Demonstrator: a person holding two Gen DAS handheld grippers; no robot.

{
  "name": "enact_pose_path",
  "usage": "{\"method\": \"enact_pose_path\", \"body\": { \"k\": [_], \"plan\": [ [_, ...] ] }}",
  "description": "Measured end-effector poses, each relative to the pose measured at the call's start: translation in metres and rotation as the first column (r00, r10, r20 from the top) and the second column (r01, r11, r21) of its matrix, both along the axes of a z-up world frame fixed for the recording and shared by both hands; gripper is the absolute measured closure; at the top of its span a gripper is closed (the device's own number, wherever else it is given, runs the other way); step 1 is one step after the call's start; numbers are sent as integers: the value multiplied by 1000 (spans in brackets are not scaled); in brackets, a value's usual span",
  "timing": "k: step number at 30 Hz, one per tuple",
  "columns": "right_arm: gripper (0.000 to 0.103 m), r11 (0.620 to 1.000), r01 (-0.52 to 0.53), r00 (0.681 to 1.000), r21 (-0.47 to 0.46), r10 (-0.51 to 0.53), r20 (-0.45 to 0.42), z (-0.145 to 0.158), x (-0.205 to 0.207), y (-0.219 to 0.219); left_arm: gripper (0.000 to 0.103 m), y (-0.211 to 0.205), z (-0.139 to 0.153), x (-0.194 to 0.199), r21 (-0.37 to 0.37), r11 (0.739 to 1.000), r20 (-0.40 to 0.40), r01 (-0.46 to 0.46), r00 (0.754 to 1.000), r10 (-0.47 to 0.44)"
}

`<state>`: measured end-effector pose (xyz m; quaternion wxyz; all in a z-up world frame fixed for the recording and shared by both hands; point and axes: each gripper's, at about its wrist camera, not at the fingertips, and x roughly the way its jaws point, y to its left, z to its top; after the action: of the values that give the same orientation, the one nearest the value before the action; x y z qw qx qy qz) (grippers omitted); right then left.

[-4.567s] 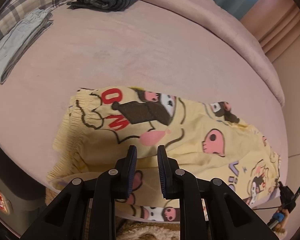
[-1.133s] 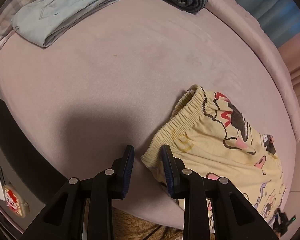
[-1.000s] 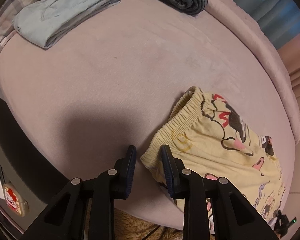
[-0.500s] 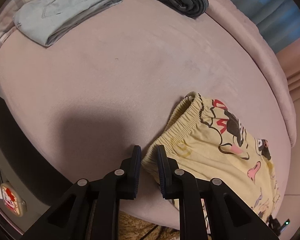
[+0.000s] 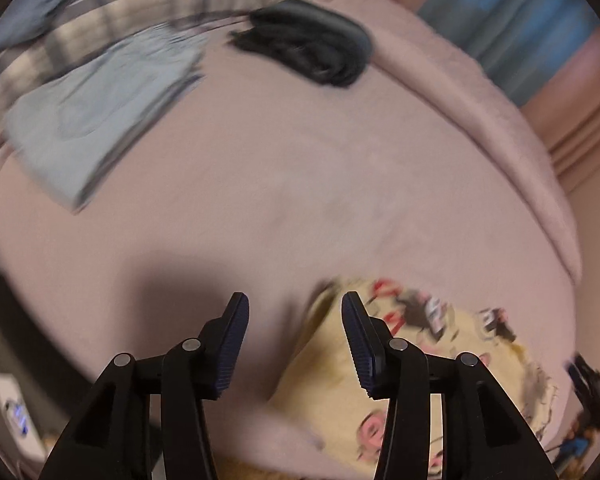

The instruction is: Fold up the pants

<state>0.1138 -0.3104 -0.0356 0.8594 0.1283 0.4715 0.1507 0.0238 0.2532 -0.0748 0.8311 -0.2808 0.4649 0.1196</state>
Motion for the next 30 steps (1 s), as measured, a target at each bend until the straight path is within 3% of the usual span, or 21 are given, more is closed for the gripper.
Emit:
{"method": "enact_pose_path", "body": {
  "k": [1, 4, 9, 10, 11, 12, 13, 18, 19, 21, 23, 27, 30],
  "plan": [
    [41, 995, -95, 995, 38, 97, -30, -8, 12, 35, 56, -1, -5, 9, -14, 1000, 4, 20, 1000, -20],
    [42, 967, -252, 964, 45, 255, -77, -29, 36, 113, 56, -11, -23, 34, -36, 996, -23, 81, 996, -82],
    [46, 914, -407, 899, -2, 400, -181, -74, 57, 200, 56, -24, -53, 56, -51, 991, -91, 125, 987, -129],
    [49, 906, -422, 889, -22, 410, -203, -80, 64, 211, 63, -25, -56, 55, -46, 993, -82, 112, 990, -115],
    [63, 897, -440, 881, -45, 421, -216, -86, 67, 220, 71, -25, -56, 54, -25, 994, -74, 107, 991, -108],
    [76, 886, -453, 881, -101, 427, -204, -94, 69, 227, 71, -26, -56, 53, -6, 994, -72, 106, 992, -106],
    [91, 884, -454, 884, -112, 432, -176, -88, 72, 232, 73, -27, -56, 51, 2, 995, -66, 104, 992, -104],
    [96, 911, -400, 914, -96, 390, -111, -62, 84, 230, 73, -22, -48, 44, -9, 995, -35, 98, 995, -98],
    [103, 914, -386, 922, -125, 376, -96, -62, 86, 230, 73, -22, -50, 45, -3, 995, -39, 96, 995, -96],
    [102, 920, -339, 940, -199, 325, -101, -75, 94, 232, 73, -24, -56, 49, 22, 994, -51, 107, 993, -106],
    [103, 929, -332, 941, -167, 313, -130, -88, 98, 231, 72, -29, -57, 50, 57, 991, -62, 119, 991, -116],
    [98, 945, -308, 948, -106, 296, -115, -70, 92, 218, 72, -32, -36, 42, 86, 990, -50, 108, 993, -104],
    [98, 938, -335, 942, -88, 331, -64, -44, 75, 219, 72, -40, 1, 25, 140, 988, 58, 62, 996, -70]
  ]
}}
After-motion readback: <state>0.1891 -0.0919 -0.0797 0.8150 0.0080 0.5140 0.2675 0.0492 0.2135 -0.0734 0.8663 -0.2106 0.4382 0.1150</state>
